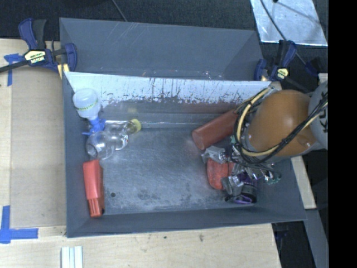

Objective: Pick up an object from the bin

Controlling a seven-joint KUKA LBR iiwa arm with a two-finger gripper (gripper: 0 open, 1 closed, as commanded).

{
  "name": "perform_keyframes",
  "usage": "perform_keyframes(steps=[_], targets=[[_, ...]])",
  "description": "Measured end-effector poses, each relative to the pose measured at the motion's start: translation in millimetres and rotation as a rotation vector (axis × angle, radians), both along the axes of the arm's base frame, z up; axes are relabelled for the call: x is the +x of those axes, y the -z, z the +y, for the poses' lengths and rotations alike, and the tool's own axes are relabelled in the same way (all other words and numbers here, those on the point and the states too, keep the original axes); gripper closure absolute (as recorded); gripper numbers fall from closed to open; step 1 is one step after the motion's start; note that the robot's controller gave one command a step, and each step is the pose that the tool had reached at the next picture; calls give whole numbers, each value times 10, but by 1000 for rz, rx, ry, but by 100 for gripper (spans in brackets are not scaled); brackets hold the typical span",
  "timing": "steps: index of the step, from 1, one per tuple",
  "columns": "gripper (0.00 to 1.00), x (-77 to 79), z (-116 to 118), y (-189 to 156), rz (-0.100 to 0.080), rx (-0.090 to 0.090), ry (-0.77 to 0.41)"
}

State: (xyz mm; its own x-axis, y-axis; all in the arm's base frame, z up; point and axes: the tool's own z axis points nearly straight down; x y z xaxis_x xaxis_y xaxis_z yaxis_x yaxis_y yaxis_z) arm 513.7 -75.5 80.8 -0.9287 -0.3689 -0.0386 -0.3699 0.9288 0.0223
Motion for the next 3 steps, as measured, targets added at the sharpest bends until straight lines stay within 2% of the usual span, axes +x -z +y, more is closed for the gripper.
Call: perform_keyframes(steps=[3], targets=[[100, 0, -1, 0, 0, 0, 1]])
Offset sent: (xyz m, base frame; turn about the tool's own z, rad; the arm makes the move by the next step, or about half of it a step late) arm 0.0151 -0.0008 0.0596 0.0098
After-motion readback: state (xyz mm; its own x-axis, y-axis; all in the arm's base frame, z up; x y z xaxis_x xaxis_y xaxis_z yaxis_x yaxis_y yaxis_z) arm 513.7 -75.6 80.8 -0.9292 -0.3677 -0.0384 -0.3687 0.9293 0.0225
